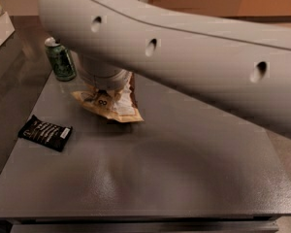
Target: Move brown chip bag near green can
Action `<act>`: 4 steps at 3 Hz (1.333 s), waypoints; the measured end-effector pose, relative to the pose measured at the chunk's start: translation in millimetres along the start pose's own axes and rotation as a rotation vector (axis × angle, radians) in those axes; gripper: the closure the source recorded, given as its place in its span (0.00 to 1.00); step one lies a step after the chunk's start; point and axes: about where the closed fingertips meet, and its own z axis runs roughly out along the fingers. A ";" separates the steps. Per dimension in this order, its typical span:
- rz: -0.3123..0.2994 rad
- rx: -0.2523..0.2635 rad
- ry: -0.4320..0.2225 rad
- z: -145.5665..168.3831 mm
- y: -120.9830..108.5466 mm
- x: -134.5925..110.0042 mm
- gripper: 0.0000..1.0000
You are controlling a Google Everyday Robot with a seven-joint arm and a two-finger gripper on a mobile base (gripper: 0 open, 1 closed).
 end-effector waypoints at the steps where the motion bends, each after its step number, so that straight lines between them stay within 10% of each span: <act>1: -0.016 -0.003 0.011 9.2 -16.9 -7.0 0.82; 4: -0.014 -0.006 0.034 11.2 -28.8 -7.4 0.13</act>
Offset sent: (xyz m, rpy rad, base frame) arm 0.0155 0.0488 -0.0197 -0.0339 -0.0260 -0.0103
